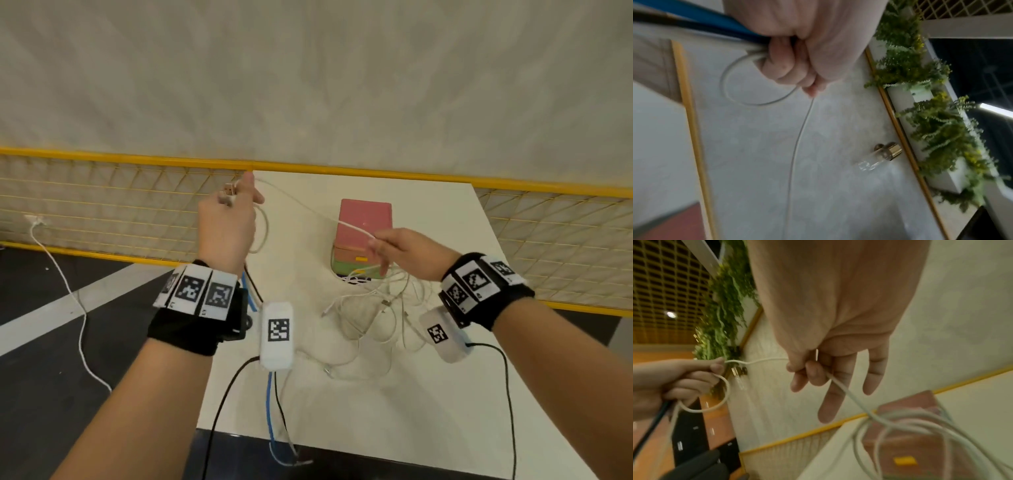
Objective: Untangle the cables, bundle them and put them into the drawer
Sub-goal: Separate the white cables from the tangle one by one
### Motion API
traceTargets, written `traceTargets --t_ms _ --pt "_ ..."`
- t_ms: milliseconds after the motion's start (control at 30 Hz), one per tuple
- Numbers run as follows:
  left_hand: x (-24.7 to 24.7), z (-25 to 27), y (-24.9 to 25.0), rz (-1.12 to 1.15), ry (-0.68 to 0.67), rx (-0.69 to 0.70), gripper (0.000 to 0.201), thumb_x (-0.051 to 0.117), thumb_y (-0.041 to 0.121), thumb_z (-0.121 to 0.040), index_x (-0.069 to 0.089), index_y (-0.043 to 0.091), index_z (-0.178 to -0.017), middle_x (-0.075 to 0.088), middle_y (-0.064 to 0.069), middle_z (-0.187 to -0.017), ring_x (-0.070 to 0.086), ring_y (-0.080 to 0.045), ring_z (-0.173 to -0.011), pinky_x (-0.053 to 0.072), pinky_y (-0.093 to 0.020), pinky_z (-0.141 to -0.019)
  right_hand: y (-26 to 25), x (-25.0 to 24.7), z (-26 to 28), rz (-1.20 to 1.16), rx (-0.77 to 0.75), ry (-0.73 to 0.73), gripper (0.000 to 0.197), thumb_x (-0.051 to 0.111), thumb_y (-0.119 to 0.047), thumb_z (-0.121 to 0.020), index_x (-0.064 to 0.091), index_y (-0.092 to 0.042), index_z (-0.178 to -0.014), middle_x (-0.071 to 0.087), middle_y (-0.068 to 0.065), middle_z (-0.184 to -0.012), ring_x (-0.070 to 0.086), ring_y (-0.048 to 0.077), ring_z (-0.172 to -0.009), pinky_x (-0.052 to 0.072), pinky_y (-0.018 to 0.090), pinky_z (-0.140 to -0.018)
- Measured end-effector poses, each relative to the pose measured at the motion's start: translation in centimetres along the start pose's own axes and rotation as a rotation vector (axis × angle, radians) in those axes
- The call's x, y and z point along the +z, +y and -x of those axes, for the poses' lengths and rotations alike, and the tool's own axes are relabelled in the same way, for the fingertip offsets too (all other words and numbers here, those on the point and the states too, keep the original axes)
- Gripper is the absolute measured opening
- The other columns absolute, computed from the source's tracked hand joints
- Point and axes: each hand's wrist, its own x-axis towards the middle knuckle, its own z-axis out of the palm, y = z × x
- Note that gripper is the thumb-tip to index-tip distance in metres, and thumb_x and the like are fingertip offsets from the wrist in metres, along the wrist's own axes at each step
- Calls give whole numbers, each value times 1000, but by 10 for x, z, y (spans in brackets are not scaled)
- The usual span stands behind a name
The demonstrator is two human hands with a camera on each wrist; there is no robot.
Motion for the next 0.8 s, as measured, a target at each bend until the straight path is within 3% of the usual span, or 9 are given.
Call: traceTargets --t_ms 67,133,233,333,433,567,667,733,800 --pt "-2 0 -5 -166 -54 121 14 61 34 -92 63 32 -106 52 3 -75 47 -15 -65 48 -29 -59 7 3 4 31 24 16 30 40 -28 -100 58 -17 -78 49 -8 -61 56 11 -55 46 34 -66" --pt "8 15 -13 -265 -302 212 50 62 32 -92 43 40 -137 51 3 -77 44 -8 -61 47 -16 -61 -8 3 1 82 -21 12 29 41 -27 -100 60 -16 -81 45 -12 -59 48 -1 -53 38 16 -59" --pt "34 44 -16 -483 -668 303 36 61 39 -92 55 37 -127 47 9 -63 41 -3 -51 37 -9 -52 -39 -3 -8 95 -138 -19 24 44 -19 -99 63 -6 -91 56 -8 -69 53 -4 -65 40 13 -61" --pt "40 45 -15 -561 -589 327 27 57 42 -93 58 21 -77 46 8 -58 41 -6 -52 31 -16 -49 -49 -14 -9 73 -205 25 19 47 -17 -98 55 -15 -81 53 -5 -70 50 1 -64 37 17 -59" --pt "28 33 3 -334 -255 323 33 53 42 -96 58 14 -80 46 3 -57 41 -11 -49 35 -27 -52 -22 -16 -3 91 -93 64 22 43 -16 -99 48 -12 -77 50 -4 -69 47 2 -60 37 21 -58" --pt "-2 6 11 9 116 152 31 52 38 -97 53 23 -70 50 2 -59 45 -2 -45 38 -20 -50 35 -2 15 126 166 -33 25 36 -16 -101 53 -19 -82 59 -3 -79 57 15 -73 44 31 -65" --pt "-4 -2 -9 -162 -2 66 15 55 41 -94 60 26 -93 60 -2 -79 55 -14 -65 43 -29 -63 37 0 17 57 184 72 24 35 -21 -102 55 -18 -89 59 -2 -78 61 17 -74 50 31 -60" --pt "5 11 -15 -205 -161 124 48 59 39 -93 41 33 -137 62 11 -92 56 -10 -75 46 -21 -68 20 -5 8 52 110 164 24 37 -22 -101 59 -16 -94 56 -3 -73 57 10 -65 50 28 -61" --pt "18 29 -15 -219 -355 232 75 64 36 -91 17 43 -149 56 25 -78 49 -2 -62 44 -13 -64 -5 -14 0 75 -32 219 26 40 -18 -101 64 -8 -100 59 -3 -80 56 -7 -65 42 10 -63"
